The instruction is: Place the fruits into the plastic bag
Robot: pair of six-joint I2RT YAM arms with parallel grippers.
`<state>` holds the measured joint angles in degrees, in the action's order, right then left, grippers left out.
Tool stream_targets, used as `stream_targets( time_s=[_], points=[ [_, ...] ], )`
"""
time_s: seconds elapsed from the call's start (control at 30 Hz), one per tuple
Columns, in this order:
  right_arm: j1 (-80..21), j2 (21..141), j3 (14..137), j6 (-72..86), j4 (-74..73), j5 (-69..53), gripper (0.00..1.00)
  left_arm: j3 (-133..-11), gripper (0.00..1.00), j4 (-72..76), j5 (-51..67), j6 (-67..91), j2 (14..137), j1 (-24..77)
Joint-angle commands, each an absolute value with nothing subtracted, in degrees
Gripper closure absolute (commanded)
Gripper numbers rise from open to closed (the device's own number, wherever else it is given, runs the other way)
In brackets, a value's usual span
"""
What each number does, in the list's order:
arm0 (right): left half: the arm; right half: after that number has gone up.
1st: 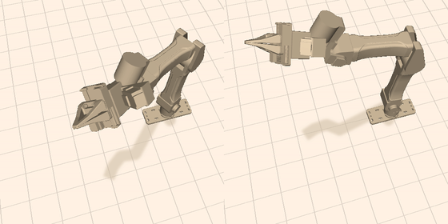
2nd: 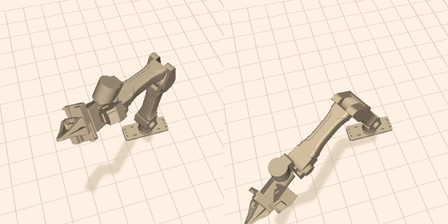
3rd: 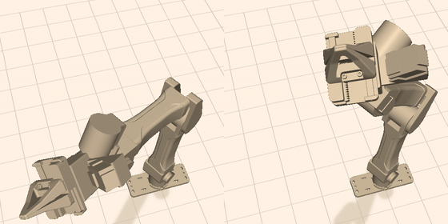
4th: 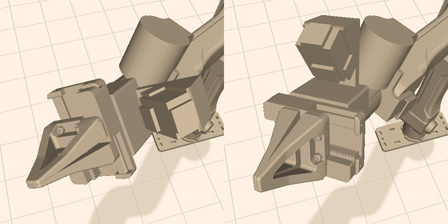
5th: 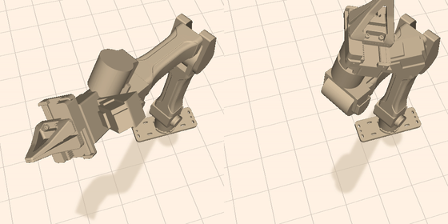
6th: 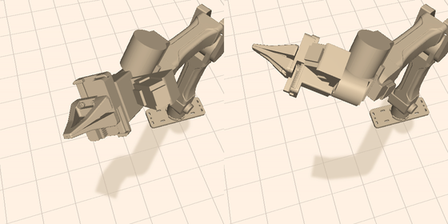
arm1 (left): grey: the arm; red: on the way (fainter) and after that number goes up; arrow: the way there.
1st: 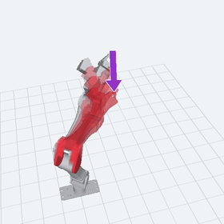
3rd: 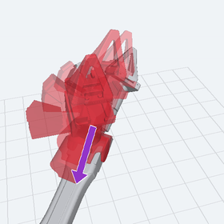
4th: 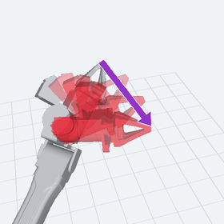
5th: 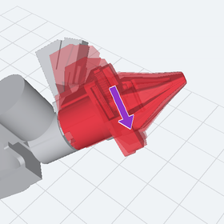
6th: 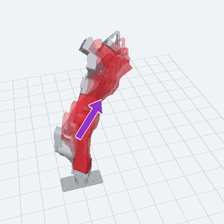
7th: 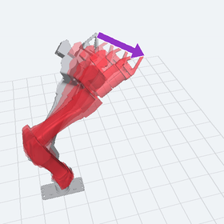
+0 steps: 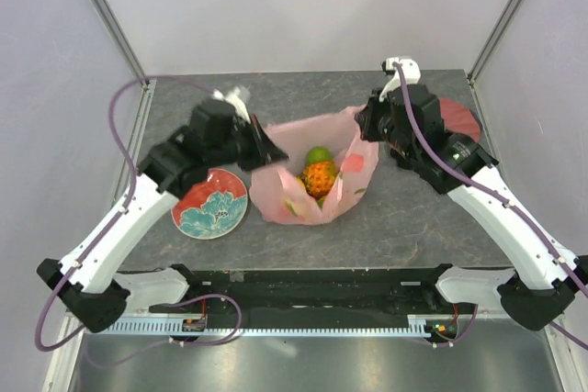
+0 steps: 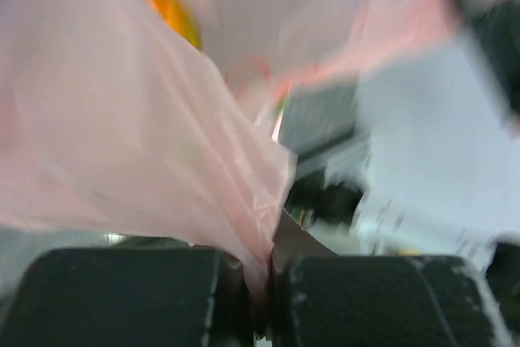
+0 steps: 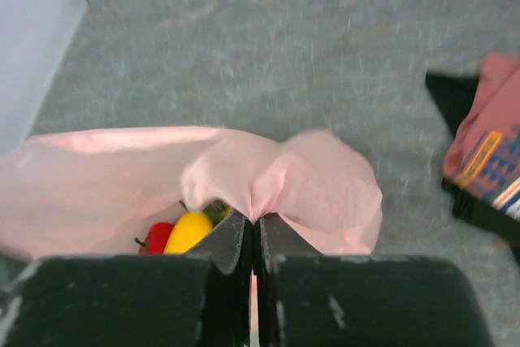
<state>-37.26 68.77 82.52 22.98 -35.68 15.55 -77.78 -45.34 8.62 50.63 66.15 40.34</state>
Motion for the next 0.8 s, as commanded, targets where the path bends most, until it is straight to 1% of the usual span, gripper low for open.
stream_targets(
  time_s=[0.0, 0.1, 0.17, 0.27, 0.37, 0.47, 0.67, 0.73, 0.77],
  points=[
    [-37.0, 70.7, 94.0, 18.0, -32.7, 19.7, 1.00, -91.0, 0.98, -34.6, 12.8, 43.7, 70.5, 26.9],
    [-37.1, 72.5, 97.8, 16.1, -32.3, 20.7, 1.00, -98.2, 0.98, -34.7, 21.2, 42.5, 77.2, 20.1],
    [-37.1, 73.3, 99.0, 15.2, -31.3, 22.1, 1.00, -100.3, 0.98, -34.8, 26.3, 41.1, 82.0, 18.2],
    [-37.0, 75.4, 100.6, 13.5, -30.2, 23.9, 1.00, -101.9, 0.98, -34.9, 30.7, 38.6, 85.9, 15.3],
    [-36.5, 76.7, 97.7, 11.4, -25.7, 25.5, 1.00, -101.3, 0.99, -34.5, 28.6, 34.2, 88.8, 14.5],
    [-35.3, 79.2, 92.7, 10.8, -22.4, 24.0, 1.00, -99.5, 0.98, -34.3, 26.4, 30.0, 91.0, 14.5],
    [-34.6, 81.5, 88.5, 13.0, -21.5, 21.7, 1.00, -97.4, 0.98, -33.8, 25.1, 24.0, 93.1, 14.5],
    [-34.6, 81.2, 88.1, 13.0, -21.4, 21.9, 1.00, -97.3, 0.94, -33.8, 26.0, 23.0, 92.7, 14.5],
    [-34.6, 80.8, 88.0, 12.9, -21.5, 22.1, 0.98, -97.2, 0.85, -33.7, 26.2, 22.3, 92.6, 14.6]
  ],
)
